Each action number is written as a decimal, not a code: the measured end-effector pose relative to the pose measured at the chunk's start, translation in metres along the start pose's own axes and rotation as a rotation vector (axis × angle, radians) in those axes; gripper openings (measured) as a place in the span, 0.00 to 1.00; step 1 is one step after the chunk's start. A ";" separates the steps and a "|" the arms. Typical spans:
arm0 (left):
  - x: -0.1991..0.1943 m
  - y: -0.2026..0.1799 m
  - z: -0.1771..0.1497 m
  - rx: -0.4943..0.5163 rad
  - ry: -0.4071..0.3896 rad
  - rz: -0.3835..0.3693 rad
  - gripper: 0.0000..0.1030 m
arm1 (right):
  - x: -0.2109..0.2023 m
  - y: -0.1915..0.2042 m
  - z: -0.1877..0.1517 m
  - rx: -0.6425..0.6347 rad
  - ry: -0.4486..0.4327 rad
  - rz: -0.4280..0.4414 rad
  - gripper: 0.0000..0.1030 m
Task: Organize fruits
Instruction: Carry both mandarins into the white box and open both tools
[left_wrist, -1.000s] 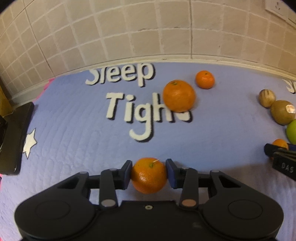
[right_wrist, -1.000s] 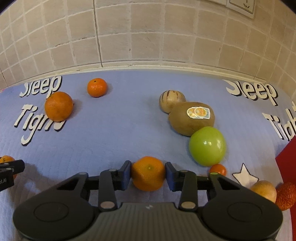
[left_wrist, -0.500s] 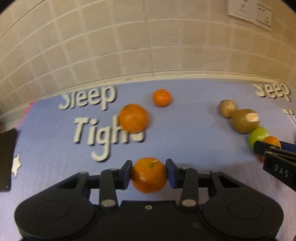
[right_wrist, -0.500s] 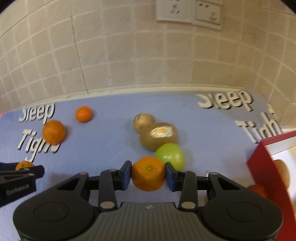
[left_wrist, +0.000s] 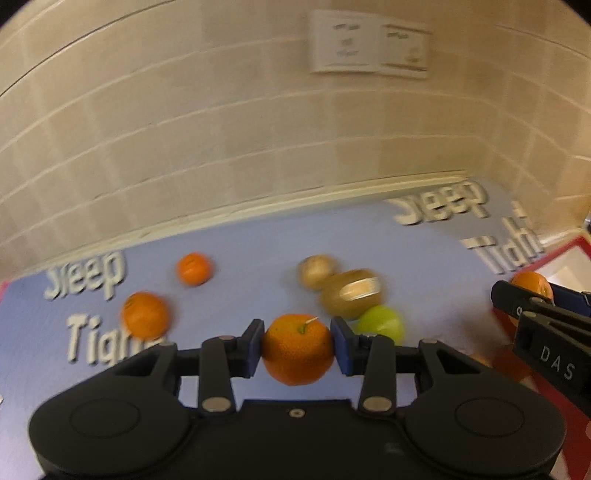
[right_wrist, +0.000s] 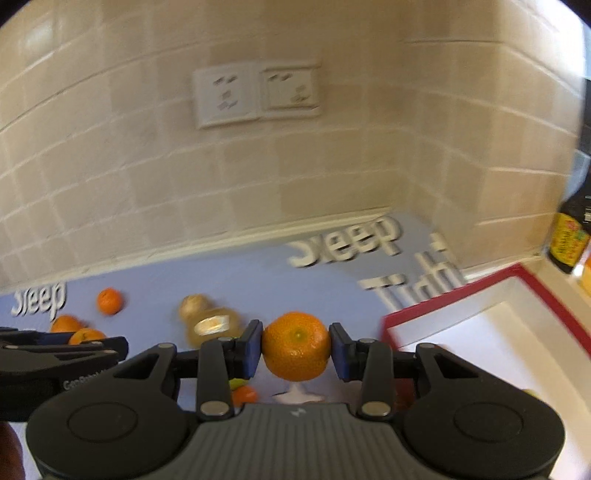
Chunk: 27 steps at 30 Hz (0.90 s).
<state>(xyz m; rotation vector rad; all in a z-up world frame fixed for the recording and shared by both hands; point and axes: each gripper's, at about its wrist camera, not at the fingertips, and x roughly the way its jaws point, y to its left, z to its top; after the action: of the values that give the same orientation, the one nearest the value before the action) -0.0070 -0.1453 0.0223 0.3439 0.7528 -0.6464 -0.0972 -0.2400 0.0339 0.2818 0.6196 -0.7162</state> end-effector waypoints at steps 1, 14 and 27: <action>-0.001 -0.009 0.003 0.014 -0.006 -0.009 0.46 | -0.003 -0.008 0.002 0.010 -0.008 -0.012 0.40; 0.000 -0.115 0.040 0.186 -0.046 -0.266 0.46 | -0.040 -0.135 0.016 0.192 -0.081 -0.227 0.40; 0.055 -0.210 0.038 0.310 0.072 -0.547 0.46 | 0.005 -0.224 -0.015 0.365 0.050 -0.367 0.40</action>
<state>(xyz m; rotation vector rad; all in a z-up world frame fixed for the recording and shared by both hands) -0.0944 -0.3459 -0.0043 0.4502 0.8215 -1.2800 -0.2546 -0.3992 0.0120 0.5319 0.5917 -1.1823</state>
